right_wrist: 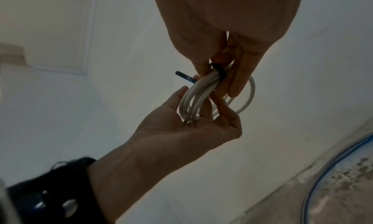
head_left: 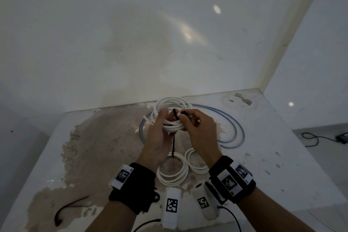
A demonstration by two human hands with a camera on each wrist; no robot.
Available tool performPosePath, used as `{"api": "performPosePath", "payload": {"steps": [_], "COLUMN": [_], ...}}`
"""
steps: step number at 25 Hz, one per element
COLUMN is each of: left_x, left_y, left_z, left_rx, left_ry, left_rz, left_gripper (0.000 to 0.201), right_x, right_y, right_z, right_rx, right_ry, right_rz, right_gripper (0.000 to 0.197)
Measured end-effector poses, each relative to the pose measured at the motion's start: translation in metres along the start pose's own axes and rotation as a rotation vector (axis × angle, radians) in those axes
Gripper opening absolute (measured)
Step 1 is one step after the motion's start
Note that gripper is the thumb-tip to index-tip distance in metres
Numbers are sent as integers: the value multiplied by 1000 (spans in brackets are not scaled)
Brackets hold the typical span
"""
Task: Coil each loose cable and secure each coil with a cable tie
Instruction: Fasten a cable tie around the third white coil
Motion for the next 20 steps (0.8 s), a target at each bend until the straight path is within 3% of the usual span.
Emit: {"api": "performPosePath", "payload": {"steps": [5,9,11,15,20], "left_x": [-5,-10,-12,-10,-8], "left_y": [12,9,7,5,2], "left_z": [-2,-3,-4,-8,-10], "left_rx": [100,150,163,143,97], "left_ry": [-6,-47,-45,-15,15], "left_rz": [-89,94,134,113,149], "left_gripper": [28,13,15,27,18], "right_x": [-5,-7,-7,-5,-5], "right_y": [3,6,4,-4,-8], "right_z": [-4,-8,-7,-7,-12], "right_rx": [-45,-98,-94,-51,-34], "right_ry": [43,41,36,40,3], "right_rz": [4,-50,-23,38,46], "right_gripper": [10,10,16,14,21]}}
Point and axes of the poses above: each hand's wrist, its own z-axis towards the middle knuckle, its own x-axis out of the palm, y = z × x, the point moved 3 cm from there along z, towards the middle knuckle, and after that the axes turned 6 degrees about z, right-handed, at the moved point
